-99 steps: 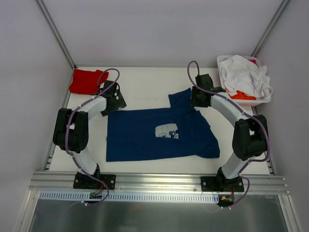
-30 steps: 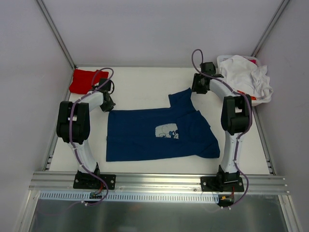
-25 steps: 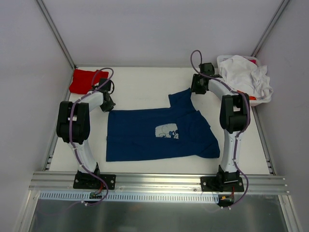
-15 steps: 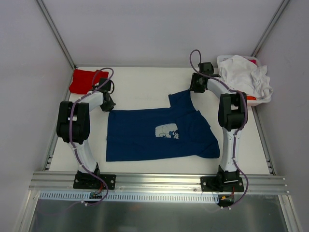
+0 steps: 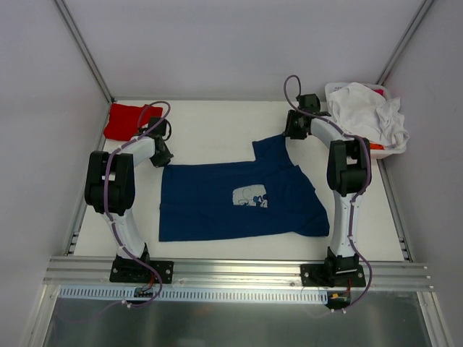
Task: Fold and stack the t-shirts
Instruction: Fold the tshirt
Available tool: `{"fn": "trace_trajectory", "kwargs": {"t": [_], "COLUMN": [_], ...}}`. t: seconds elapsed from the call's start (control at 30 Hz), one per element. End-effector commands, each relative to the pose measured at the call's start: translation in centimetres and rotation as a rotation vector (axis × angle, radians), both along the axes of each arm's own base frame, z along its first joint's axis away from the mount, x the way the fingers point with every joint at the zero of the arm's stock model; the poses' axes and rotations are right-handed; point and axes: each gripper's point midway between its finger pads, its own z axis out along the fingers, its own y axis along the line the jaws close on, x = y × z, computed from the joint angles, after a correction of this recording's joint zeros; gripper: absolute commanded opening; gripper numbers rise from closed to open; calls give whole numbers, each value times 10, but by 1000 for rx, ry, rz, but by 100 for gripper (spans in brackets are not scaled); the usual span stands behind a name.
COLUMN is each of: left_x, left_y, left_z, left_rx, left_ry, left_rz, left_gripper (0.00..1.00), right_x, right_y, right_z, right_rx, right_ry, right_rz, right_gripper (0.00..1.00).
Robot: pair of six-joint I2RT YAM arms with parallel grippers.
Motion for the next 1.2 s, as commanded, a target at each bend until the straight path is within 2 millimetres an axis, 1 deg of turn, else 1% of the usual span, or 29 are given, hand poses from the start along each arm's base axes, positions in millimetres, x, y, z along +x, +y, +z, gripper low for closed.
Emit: {"fn": "trace_trajectory", "kwargs": {"t": [0.0,0.03,0.2,0.23,0.27,0.3,0.37,0.4,0.47,0.5,0.63,0.7,0.73,0.77,0.83,0.9,0.97,1.17], "left_x": [4,3,3,3,3,3,3,3,2,2,3,3,2,3,3,2,3,4], "left_y": [-6,-6,-6,-6,-7,-7,-7,-7,-7,-7,-6,-6,-7,-6,-7,-7,-7,-7], "left_z": [1,1,1,1,1,1,1,1,0,1,1,1,1,1,1,1,1,2], "left_rx": [-22,-23,-24,-24,-26,-26,-26,-26,-25,-25,-24,-24,-25,-24,-26,-25,-25,-25], "left_ry": [5,7,8,7,7,7,5,7,10,8,7,7,8,7,5,8,6,3], "left_rz": [-27,-28,-29,-29,-29,-29,-29,-29,-29,-29,-29,-29,-29,-29,-29,-29,-31,-31], "left_gripper": [0,0,0,0,0,0,0,0,0,0,0,0,0,0,0,0,0,0], "right_x": [7,7,5,3,3,2,2,2,1,1,0,2,2,5,6,9,9,9], "right_y": [6,6,-3,-7,-9,-12,-22,-24,-25,-25,-15,-11,-9,-8,-9,-12,-13,-6], "right_z": [62,67,74,73,80,82,84,85,80,74,59,57,50,52,45,45,40,26], "right_rx": [5,6,-15,-21,-24,-31,-44,-36,-13,-11,30,31,31,34,23,15,20,52], "right_ry": [-136,-143,-156,-152,-165,-169,-171,-170,-156,-142,-104,-104,-84,-90,-75,-79,-70,-34], "right_rz": [37,37,14,5,0,-9,-36,-43,-43,-41,-39,-33,-23,-19,-26,-36,-42,-23], "right_gripper": [40,40,40,40,40,40,40,40,40,40,40,40,40,40,40,40,40,40]}}
